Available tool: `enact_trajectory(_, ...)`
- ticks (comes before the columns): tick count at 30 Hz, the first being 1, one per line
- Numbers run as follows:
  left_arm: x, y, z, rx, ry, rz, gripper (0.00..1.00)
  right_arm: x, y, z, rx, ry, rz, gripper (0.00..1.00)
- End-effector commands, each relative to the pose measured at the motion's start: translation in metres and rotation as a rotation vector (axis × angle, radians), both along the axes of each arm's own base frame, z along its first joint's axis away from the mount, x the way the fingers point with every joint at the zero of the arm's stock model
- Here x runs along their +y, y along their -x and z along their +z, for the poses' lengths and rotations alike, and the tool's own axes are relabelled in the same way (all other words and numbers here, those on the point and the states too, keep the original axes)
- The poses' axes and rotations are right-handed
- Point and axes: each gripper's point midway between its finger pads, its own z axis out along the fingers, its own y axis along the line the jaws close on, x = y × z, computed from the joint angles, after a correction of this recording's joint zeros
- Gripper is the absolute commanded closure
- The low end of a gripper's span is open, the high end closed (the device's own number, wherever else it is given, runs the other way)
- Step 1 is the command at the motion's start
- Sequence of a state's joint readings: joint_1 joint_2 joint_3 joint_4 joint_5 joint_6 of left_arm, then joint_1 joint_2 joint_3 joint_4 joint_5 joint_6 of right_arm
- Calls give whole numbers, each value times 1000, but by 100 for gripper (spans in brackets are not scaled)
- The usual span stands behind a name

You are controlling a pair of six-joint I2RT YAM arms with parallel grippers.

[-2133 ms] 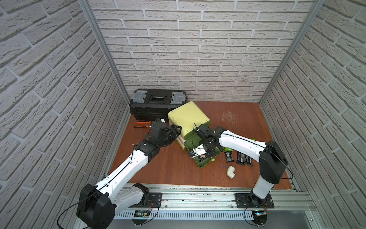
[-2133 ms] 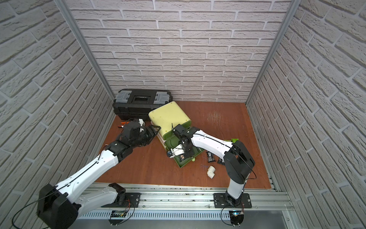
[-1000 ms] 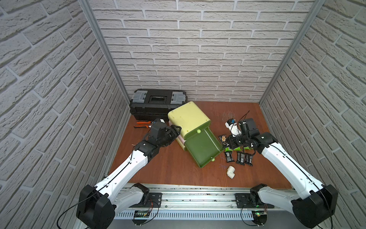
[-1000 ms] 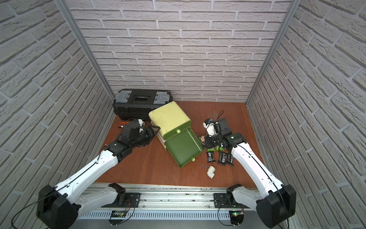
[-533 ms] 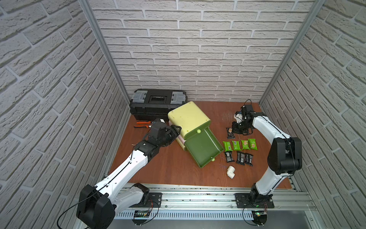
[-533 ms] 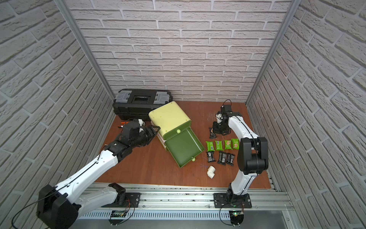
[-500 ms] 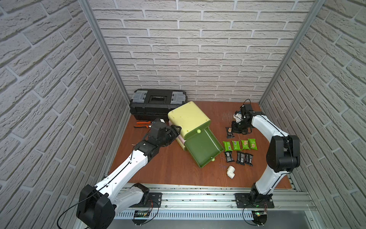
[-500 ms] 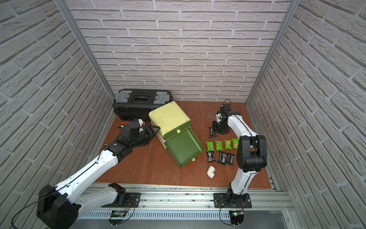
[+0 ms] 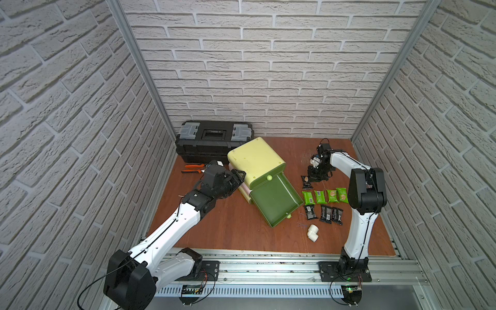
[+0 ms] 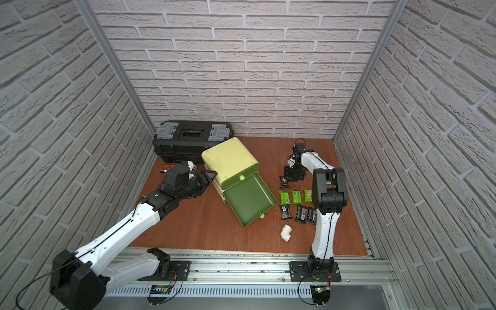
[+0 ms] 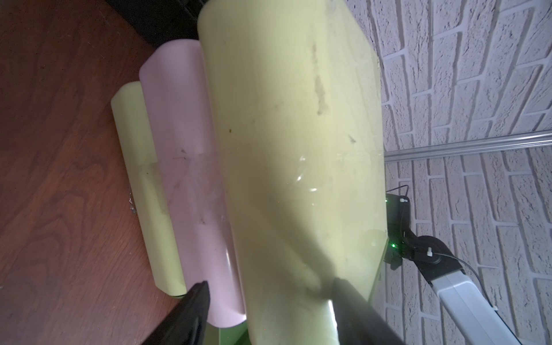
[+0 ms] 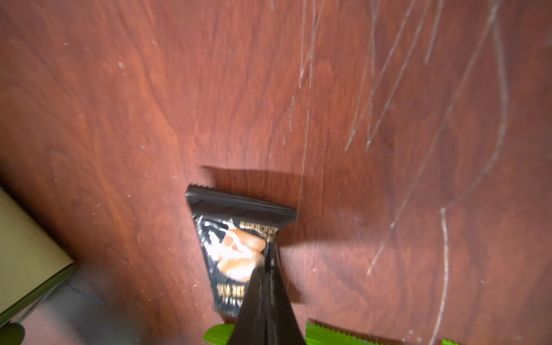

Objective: Take the cookies out of the drawer
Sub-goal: Place the cookie at the center of the board.

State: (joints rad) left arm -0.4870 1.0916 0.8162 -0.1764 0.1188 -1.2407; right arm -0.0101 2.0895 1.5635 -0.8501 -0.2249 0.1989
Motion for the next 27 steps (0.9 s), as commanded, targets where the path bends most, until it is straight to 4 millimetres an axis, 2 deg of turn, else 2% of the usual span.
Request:
enact_trajectory(1,9,8,-31,96,-78,2,30,0,0,3,-3,8,-3,84)
enact_trajectory(7,9,8,-29,92,-80,0,29,-4,1,36,-76,35,2,50)
enact_trajectory(9,8,7,-29,93,-80,0,29,-4,4,61,-134,38,2,45)
enact_trajectory(12,8,7,-28,88,-79,-1,28,-3,19,84,-183,51,3,42)
enact_trajectory(15,8,6,-23,73,-74,-2,27,7,44,101,-228,85,24,41)
enact_trajectory(19,8,5,-12,41,-72,-8,25,24,83,120,-307,129,37,41)
enact_trajectory(23,8,3,0,15,-65,-14,22,43,115,137,-379,184,74,41)
enact_trajectory(27,8,2,13,-13,-64,-20,19,52,141,155,-465,197,73,41)
